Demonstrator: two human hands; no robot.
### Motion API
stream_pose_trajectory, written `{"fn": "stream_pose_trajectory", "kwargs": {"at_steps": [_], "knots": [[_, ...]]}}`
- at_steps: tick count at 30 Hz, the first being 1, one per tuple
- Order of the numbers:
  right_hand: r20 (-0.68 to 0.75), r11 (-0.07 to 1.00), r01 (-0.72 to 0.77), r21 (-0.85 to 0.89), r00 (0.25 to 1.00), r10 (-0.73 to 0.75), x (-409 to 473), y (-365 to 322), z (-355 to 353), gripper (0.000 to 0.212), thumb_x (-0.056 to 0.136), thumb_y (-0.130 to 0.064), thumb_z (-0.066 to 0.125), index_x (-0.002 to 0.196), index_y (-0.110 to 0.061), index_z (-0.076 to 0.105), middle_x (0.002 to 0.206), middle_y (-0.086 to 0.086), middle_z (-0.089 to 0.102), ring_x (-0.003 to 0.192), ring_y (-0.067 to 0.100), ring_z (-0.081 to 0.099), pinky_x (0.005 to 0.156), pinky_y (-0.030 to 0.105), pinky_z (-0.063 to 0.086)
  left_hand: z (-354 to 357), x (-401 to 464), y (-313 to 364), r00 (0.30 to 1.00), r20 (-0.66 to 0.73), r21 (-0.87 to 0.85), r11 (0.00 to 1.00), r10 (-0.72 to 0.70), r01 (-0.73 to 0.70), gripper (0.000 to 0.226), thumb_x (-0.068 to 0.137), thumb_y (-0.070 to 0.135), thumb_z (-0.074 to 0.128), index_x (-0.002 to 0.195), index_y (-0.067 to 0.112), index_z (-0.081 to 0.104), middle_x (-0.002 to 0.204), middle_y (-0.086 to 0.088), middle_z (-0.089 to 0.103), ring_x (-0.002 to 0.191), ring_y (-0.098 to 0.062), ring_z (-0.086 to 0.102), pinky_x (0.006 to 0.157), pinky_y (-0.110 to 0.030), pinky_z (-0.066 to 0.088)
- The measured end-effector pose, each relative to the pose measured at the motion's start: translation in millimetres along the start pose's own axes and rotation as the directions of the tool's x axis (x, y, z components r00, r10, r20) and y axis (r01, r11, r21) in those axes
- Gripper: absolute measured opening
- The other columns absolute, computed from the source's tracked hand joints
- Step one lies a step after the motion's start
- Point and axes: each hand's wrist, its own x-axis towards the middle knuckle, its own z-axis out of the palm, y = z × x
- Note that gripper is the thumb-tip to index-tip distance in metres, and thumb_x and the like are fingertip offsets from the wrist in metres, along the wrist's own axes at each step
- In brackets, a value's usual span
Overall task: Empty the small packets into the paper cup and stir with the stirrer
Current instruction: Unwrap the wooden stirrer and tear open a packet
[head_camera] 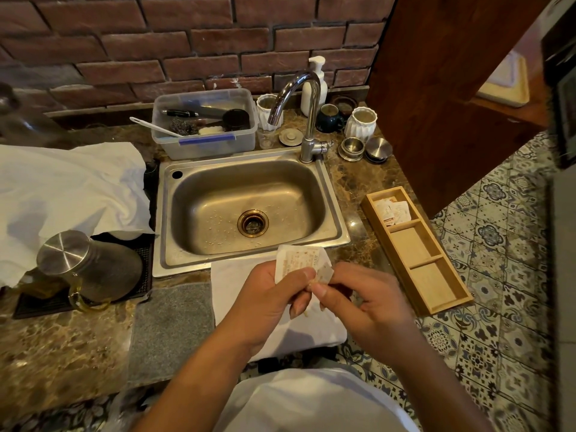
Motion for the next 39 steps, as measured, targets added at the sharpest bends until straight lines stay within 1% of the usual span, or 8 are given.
{"fn": "stream_pose_trajectory", "kwargs": {"at_steps": [5, 8, 14, 16, 21, 26, 34, 39], "knots": [[-0.029, 0.993, 0.056, -0.101, 0.998, -0.059, 0.1, 2.4, 1.2, 0.016, 0.099, -0.025, 0.061, 0.091, -0.017, 0.072, 0.08, -0.01, 0.065, 0.073, 0.007, 0.06, 0.064, 0.015, 0.047, 3.0, 1.1, 2.4, 0.999, -0.037, 0.019, 1.0, -0.015, 0.016, 0.026, 0.09, 0.025, 0.059, 0.067, 0.014, 0.064, 0.051, -0.009, 0.048, 0.049, -0.017, 0.042, 0.057, -0.027, 0.042], [-0.023, 0.971, 0.071, -0.229, 0.997, -0.078, 0.0, 5.3, 2.4, 0.014, 0.1, -0.031, 0.058, 0.096, -0.024, 0.07, 0.084, -0.017, 0.062, 0.075, 0.003, 0.058, 0.064, 0.017, 0.048, 5.0, 1.7, 5.3, 0.998, -0.062, 0.063, 0.998, -0.02, 0.024, 0.031, 0.09, 0.027, 0.058, 0.061, 0.021, 0.065, 0.052, -0.009, 0.049, 0.051, -0.018, 0.042, 0.059, -0.031, 0.041], [0.131, 0.975, -0.2, 0.099, 0.974, 0.186, 3.4, -1.7, -7.2, 0.02, 0.094, -0.045, 0.058, 0.099, -0.032, 0.071, 0.084, -0.009, 0.072, 0.078, 0.017, 0.068, 0.065, 0.033, 0.057, 4.4, -2.4, 14.1, 1.0, -0.014, 0.171, 0.985, -0.011, 0.013, 0.035, 0.098, 0.024, 0.056, 0.065, 0.023, 0.069, 0.052, -0.004, 0.053, 0.058, -0.023, 0.047, 0.067, -0.034, 0.044], [0.19, 0.971, -0.22, 0.098, 0.961, 0.198, 5.4, -1.1, -10.0, 0.023, 0.094, -0.046, 0.057, 0.104, -0.031, 0.072, 0.086, -0.005, 0.073, 0.08, 0.018, 0.07, 0.067, 0.038, 0.06, 4.3, -3.2, 17.2, 1.0, 0.012, 0.209, 0.978, -0.009, 0.006, 0.036, 0.101, 0.019, 0.054, 0.068, 0.021, 0.069, 0.053, -0.003, 0.054, 0.06, -0.025, 0.047, 0.067, -0.034, 0.044], [0.223, 0.976, -0.195, 0.102, 0.96, 0.168, 8.3, 1.7, -11.5, 0.02, 0.096, -0.042, 0.056, 0.109, -0.035, 0.07, 0.089, -0.007, 0.073, 0.082, 0.018, 0.071, 0.066, 0.03, 0.059, 3.8, -4.7, 21.0, 0.999, 0.042, 0.257, 0.966, -0.008, -0.003, 0.036, 0.103, 0.019, 0.049, 0.071, 0.018, 0.068, 0.053, 0.0, 0.054, 0.059, -0.022, 0.046, 0.066, -0.031, 0.043], [0.257, 0.967, -0.237, 0.094, 0.944, 0.206, 9.5, 4.1, -12.1, 0.03, 0.096, -0.043, 0.056, 0.112, -0.026, 0.073, 0.088, -0.007, 0.074, 0.08, 0.016, 0.071, 0.065, 0.033, 0.06, -1.1, -5.4, 20.3, 0.999, 0.034, 0.293, 0.956, 0.006, -0.016, 0.034, 0.102, 0.012, 0.051, 0.071, 0.013, 0.066, 0.051, 0.003, 0.053, 0.055, -0.017, 0.048, 0.062, -0.028, 0.043], [0.165, 0.996, -0.079, -0.05, 0.982, 0.086, 12.6, 5.8, -11.6, 0.033, 0.098, -0.042, 0.052, 0.09, -0.017, 0.072, 0.081, -0.005, 0.067, 0.076, 0.017, 0.063, 0.064, 0.047, 0.052, 0.4, -1.5, 15.9, 1.0, -0.014, 0.249, 0.968, 0.001, 0.002, 0.048, 0.101, 0.012, 0.052, 0.057, 0.024, 0.065, 0.051, -0.001, 0.05, 0.051, -0.013, 0.044, 0.058, -0.024, 0.041], [0.092, 0.985, 0.013, -0.174, 0.996, 0.003, 8.8, 13.0, -5.7, 0.029, 0.099, -0.035, 0.053, 0.084, -0.013, 0.066, 0.075, -0.003, 0.06, 0.068, 0.017, 0.056, 0.058, 0.046, 0.046, -0.1, 2.2, 8.3, 1.0, -0.016, 0.196, 0.98, -0.016, 0.019, 0.044, 0.102, 0.015, 0.052, 0.06, 0.023, 0.062, 0.051, -0.003, 0.048, 0.051, -0.014, 0.043, 0.057, -0.026, 0.041]]}}
